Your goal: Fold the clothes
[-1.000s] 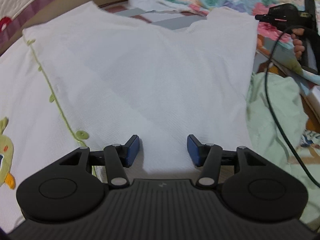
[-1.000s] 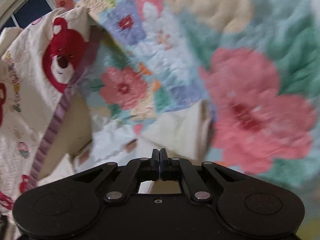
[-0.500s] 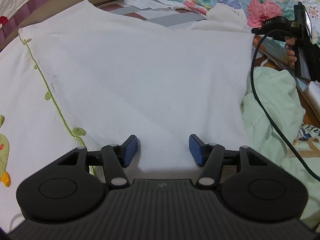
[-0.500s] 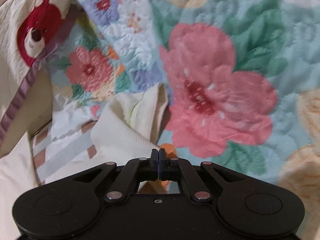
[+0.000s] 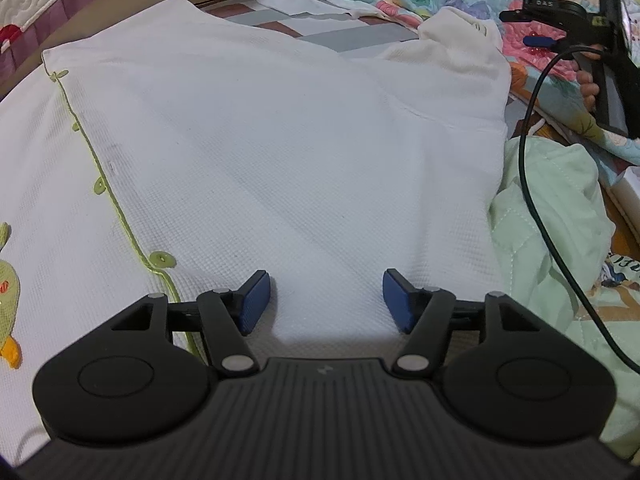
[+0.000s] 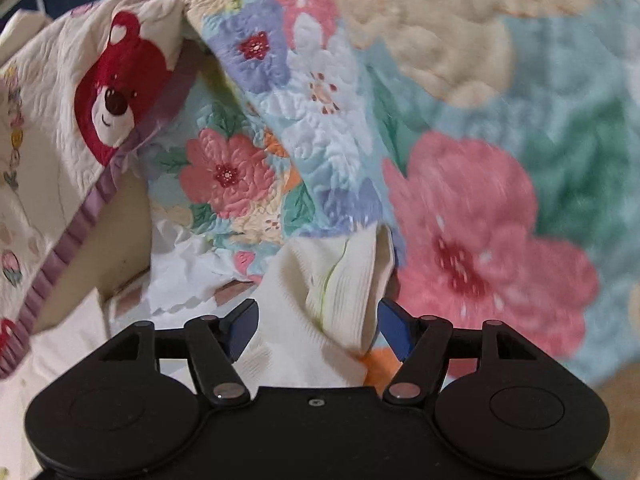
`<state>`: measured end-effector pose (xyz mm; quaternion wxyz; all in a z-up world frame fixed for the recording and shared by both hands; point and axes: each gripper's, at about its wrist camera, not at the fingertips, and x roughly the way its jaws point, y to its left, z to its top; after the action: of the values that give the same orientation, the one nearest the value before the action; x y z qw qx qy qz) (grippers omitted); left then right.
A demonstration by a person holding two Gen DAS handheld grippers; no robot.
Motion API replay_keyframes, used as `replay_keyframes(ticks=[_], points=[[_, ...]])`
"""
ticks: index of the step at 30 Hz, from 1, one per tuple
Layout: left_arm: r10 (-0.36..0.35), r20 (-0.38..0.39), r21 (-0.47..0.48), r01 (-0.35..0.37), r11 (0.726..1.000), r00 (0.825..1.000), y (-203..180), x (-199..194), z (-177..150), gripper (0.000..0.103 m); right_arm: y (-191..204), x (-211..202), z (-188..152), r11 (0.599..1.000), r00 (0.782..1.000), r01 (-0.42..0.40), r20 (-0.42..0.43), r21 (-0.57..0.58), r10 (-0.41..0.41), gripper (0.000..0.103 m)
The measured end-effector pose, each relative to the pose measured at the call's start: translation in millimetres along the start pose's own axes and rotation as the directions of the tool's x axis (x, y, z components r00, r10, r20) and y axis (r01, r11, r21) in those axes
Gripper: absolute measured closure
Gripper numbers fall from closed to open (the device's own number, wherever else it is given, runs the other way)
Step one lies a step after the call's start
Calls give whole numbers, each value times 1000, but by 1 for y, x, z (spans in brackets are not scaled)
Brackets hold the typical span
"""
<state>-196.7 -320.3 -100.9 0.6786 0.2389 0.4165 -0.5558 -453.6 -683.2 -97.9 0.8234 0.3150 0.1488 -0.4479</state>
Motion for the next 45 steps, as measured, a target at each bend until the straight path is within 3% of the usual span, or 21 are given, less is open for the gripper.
replay_keyframes(ticks=[3, 10, 14, 15, 16, 17, 20, 24, 25, 27, 30, 33, 35, 37, 39, 41, 43, 45], points=[[0, 3, -1, 0, 1000, 1000, 0, -1, 0, 41, -1, 9, 7, 1000, 1000, 14, -14, -15, -14, 31], [2, 17, 9, -2, 1000, 1000, -1, -3, 2, 41, -25, 46, -3, 988, 995, 95, -37, 121, -91, 32], [3, 15, 4, -3, 1000, 1000, -1, -4, 1, 41, -15, 72, -3, 995, 994, 97, -49, 19, -96, 31], [3, 14, 2, -3, 1000, 1000, 0, -4, 1, 41, -11, 78, -3, 995, 993, 102, -59, -24, -103, 34], [4, 15, -3, -4, 1000, 1000, 1, -5, 1, 41, -3, 79, 1, 989, 992, 109, -56, -100, -115, 68], [4, 18, -7, -4, 1000, 1000, 1, -6, 1, 41, 5, 80, 5, 977, 991, 117, -50, -176, -127, 88], [3, 24, -20, -2, 1000, 1000, 4, -6, 1, 41, 43, 47, 27, 893, 988, 151, 96, -425, -122, 89], [4, 11, -33, -3, 999, 1000, 5, -3, 1, 41, 57, -5, 91, 886, 970, 179, 226, -428, -87, 89], [3, 12, -35, -3, 999, 1000, 5, -3, 1, 41, 57, -9, 104, 871, 968, 196, 234, -451, -96, 89], [2, 26, -36, -1, 999, 1000, 5, -5, 1, 41, 60, -5, 120, 797, 965, 249, 214, -550, -153, 89], [3, 19, -34, -2, 999, 1000, 4, -4, -1, 41, 60, 2, 120, 713, 958, 288, 180, -639, -225, 89], [5, 8, -31, -5, 1000, 1000, 2, -2, -2, 41, 63, 6, 111, 637, 937, 338, 186, -692, -296, 87], [5, 5, -29, -5, 1000, 1000, 2, -1, -2, 41, 64, 13, 111, 614, 922, 363, 176, -701, -344, 77], [3, 5, -29, -3, 1000, 1000, 2, -1, -2, 41, 62, 10, 113, 663, 918, 363, 129, -655, -375, 63], [-4, 11, -31, 4, 1000, 1000, 3, -4, -1, 41, 74, -4, 108, 717, 938, 328, 121, -615, -326, 53], [-33, 12, -58, 34, 998, 999, 8, -14, 3, 41, 93, -19, 96, 733, 950, 305, 137, -608, -281, 39], [-126, -50, -183, 115, 976, 991, 30, -35, 12, 41, 110, -30, 88, 751, 955, 293, 150, -592, -255, 37], [-147, -72, -278, 122, 953, 986, 60, -68, 17, 41, 131, -36, 76, 784, 980, 196, 87, -589, -179, 35]])
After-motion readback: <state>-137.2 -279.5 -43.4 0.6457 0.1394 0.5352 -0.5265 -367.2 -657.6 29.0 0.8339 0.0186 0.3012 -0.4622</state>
